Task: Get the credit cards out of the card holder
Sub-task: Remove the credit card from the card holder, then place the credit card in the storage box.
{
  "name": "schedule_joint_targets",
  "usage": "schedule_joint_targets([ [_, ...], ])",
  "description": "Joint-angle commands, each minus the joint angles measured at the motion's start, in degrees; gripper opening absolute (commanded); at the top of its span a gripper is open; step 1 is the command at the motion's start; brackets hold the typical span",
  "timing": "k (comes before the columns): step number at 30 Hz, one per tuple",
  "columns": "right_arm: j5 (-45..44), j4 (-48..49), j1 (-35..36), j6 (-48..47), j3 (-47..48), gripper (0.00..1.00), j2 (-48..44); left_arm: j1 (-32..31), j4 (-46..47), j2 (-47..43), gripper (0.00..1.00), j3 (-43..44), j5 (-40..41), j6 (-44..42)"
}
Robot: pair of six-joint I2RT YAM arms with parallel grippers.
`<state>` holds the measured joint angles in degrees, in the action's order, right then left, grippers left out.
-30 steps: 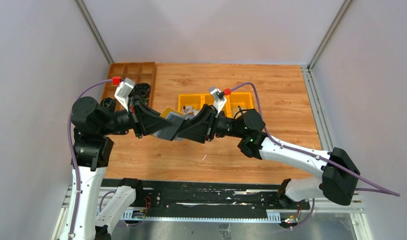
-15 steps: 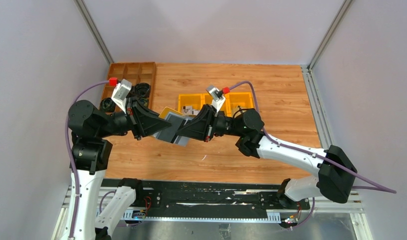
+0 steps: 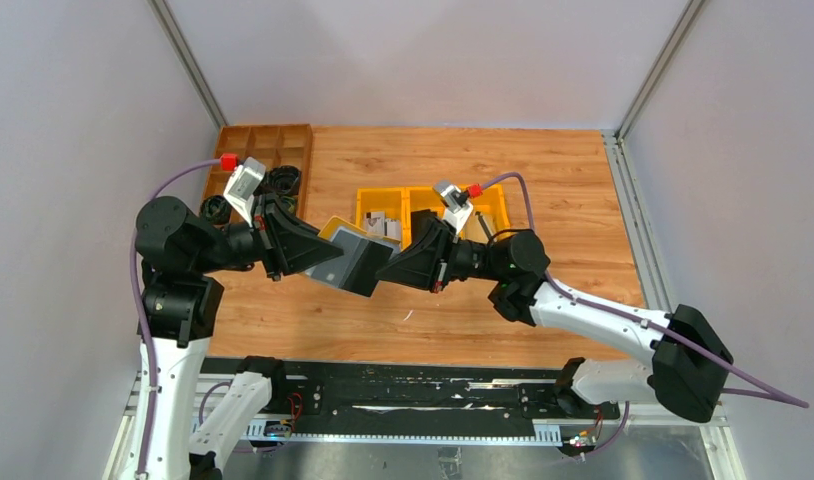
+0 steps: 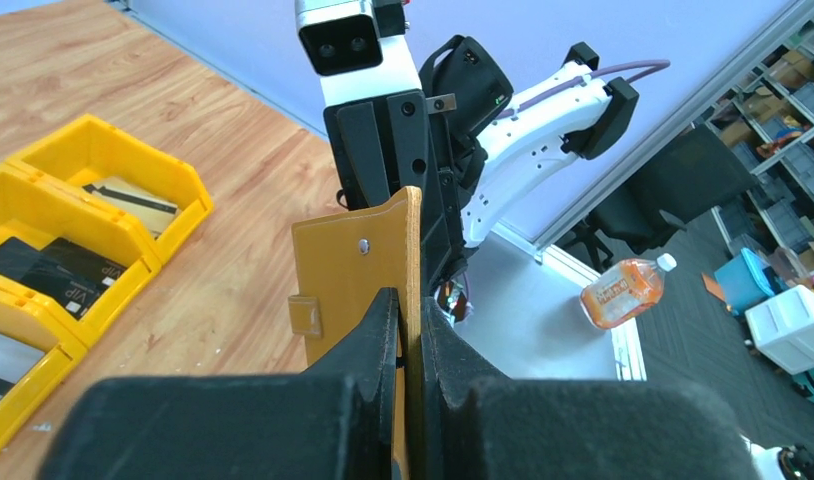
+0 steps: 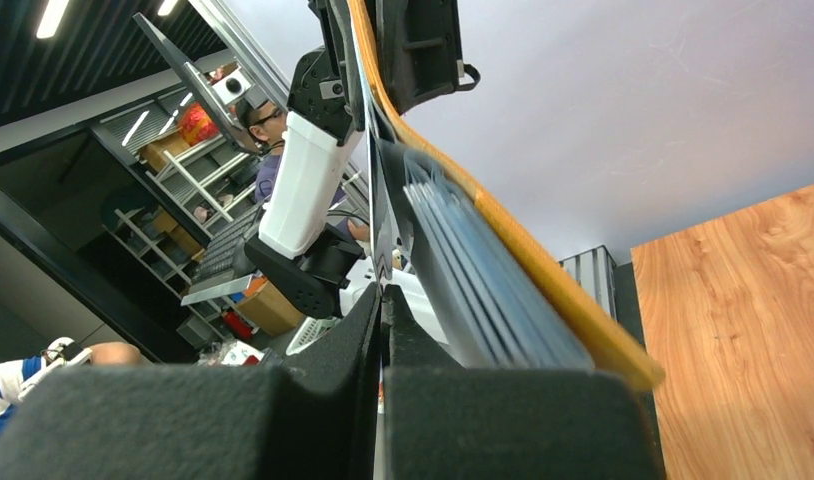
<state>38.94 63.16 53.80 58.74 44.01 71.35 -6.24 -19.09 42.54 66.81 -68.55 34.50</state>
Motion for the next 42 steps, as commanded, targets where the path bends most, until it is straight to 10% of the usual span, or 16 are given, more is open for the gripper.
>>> schedule_joint_targets([
  [1,1.82,-1.59,-3.00,-0.10,-1.40,0.00,-3.52,-0.36,0.20,-0.01,0.00,2.36,0.38,-1.48],
  [9,6.19,-21.71,-15.12,-2.70,-3.66,0.00,-10.12,-0.40,-22.47,1.58,0.00,9.88,13.19,-28.42],
  [20,-7.15,-76.57,-24.33,-34.07,12.93,0.00,-3.19,-0.43,-27.93,1.12,0.00,8.95,14.50,-36.56],
  [30,-16.17,-88.37,-24.25,-43.85,31.65,0.00,25.01,-0.42,-27.84,-0.01,0.00,9.65,10.12,-34.85],
  [42,-12.96,-89.11,-25.31,-44.08,41.75,0.00,36.38,-0.43,-27.92,-0.27,0.00,10.35,8.37,-33.62],
])
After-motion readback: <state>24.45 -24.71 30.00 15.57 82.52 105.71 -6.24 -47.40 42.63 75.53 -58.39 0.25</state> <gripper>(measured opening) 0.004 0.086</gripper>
